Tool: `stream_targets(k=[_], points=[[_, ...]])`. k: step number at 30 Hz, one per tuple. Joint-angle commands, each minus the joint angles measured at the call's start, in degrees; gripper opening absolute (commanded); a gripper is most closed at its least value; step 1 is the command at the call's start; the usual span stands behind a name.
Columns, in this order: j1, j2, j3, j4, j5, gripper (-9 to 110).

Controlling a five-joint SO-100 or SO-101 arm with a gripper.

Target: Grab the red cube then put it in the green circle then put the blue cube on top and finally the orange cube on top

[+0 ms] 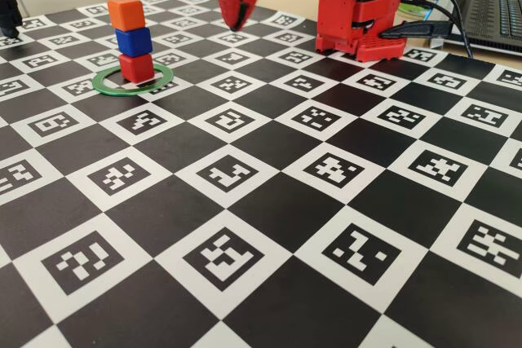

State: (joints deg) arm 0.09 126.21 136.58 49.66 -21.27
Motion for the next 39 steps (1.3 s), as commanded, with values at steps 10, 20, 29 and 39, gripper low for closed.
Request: stream_targets(k=[10,20,29,39], points=[[-1.3,31.3,30.3,-10.6,-39.4,-6],[-1.2,44.0,41.7,-5.0,-47.4,-6],[-0.6,55.4,44.9,7.0,-50.1,-6],[-0.4,65.7,45.0,25.1,-55.1,-6]])
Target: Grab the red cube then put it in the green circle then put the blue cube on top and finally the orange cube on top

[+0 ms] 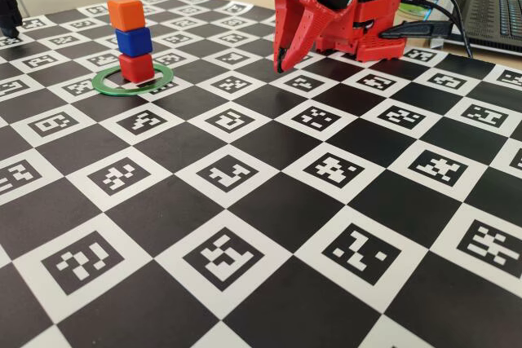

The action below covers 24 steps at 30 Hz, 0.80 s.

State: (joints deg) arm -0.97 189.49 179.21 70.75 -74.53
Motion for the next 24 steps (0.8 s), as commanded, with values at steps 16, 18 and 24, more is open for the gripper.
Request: stream_targets(k=[16,18,24], points=[[1.4,3.0,2.4,7.3,-9.0,-6],[1.4,3.0,2.4,7.3,-9.0,-6],[1.4,3.0,2.4,7.3,-9.1,-6]])
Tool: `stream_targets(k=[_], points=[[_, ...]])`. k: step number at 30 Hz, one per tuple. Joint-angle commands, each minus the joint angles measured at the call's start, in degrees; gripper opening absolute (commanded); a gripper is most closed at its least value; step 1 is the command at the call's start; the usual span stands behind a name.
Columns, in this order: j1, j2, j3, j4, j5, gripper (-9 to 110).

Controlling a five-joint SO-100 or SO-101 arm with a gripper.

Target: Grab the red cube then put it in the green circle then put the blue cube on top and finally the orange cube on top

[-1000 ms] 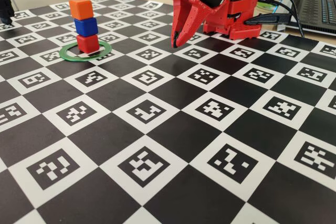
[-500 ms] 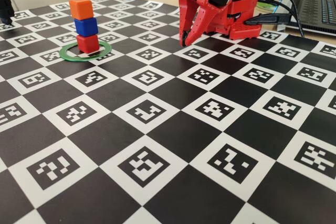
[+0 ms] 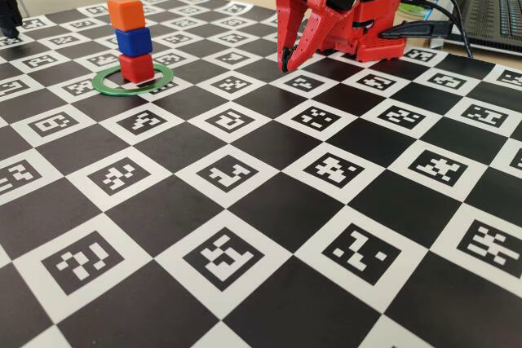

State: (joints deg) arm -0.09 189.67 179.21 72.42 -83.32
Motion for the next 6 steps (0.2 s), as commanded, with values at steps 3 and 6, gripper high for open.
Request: stream_targets(k=[3,6], points=[[0.5,2.8,2.4,5.7,-0.8,-6],[0.5,2.8,2.4,6.0,-2.0,-6]])
